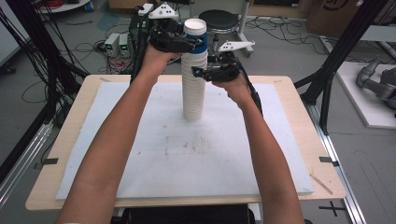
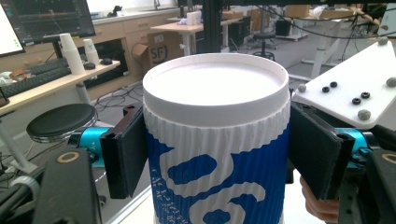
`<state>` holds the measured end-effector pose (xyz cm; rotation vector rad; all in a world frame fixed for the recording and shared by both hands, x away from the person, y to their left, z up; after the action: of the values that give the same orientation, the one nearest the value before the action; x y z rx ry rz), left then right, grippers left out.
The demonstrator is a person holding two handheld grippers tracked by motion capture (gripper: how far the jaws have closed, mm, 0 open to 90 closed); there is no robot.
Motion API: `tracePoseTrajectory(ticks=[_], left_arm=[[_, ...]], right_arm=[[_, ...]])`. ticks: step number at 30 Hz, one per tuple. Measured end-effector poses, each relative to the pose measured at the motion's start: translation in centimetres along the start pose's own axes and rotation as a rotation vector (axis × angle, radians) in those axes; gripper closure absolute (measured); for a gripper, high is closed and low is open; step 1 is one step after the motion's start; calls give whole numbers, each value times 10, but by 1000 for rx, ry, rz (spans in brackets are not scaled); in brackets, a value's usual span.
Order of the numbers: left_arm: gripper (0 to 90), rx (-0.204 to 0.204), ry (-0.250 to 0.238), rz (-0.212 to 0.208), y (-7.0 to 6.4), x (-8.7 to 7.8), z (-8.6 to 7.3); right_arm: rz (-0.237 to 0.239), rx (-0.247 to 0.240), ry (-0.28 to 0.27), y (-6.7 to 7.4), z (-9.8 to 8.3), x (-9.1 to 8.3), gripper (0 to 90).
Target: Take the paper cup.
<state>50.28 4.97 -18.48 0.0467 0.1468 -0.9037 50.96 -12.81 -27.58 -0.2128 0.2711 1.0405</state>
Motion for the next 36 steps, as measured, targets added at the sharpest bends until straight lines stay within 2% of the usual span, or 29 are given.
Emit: tracePoseTrajectory(ticks=[3, 5, 9, 12, 15, 18, 22, 25, 27, 29, 33, 36], left_arm=[[281, -3, -65, 3, -1, -5, 9], [282, 1, -75, 6, -3, -9, 17], [281, 4, -130, 14, -7, -19, 35], [280, -7, -164, 27, -8, -30, 42], [280, -28, -212, 8, -10, -43, 49], [280, -9, -207, 2, -13, -55, 51], [281, -13, -203, -15, -15, -74, 41], [281, -23, -196, -34, -13, -87, 27], [282, -39, -187, -52, -11, -96, 16], [282, -39, -174, -58, -10, -104, 5], [283, -71, -193, -71, -6, -119, -9], [283, -65, -192, -83, -8, -128, -17]], right_arm=[[-2, -1, -2, 0, 0, 0, 183], [0, 1, 0, 0, 0, 0, 183], [0, 3, 0, 0, 0, 0, 180], [-8, 1, -1, 1, 0, 0, 171], [-31, 3, 14, 2, 0, -3, 172], [-32, 13, 54, 0, -2, -9, 172], [-53, 7, 83, -1, -12, -25, 173], [-64, 14, 91, 0, -17, -41, 172], [-66, 12, 116, 3, -19, -51, 173], [-68, 1, 98, 7, -22, -62, 173], [-85, -8, 112, 14, -35, -85, 173], [-101, 1, 122, 17, -47, -102, 174]])
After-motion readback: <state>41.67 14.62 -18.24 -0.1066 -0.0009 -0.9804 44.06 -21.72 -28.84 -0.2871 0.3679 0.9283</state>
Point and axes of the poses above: each handheld gripper's, and its own axes: x roughly forward along the jaws, z roughly out of its top, y roughly to its left, the point moved 3 cm from there along x, roughly forward along the jaws, and after that the axes turned 5 degrees about -x, right-handed, at the moved point
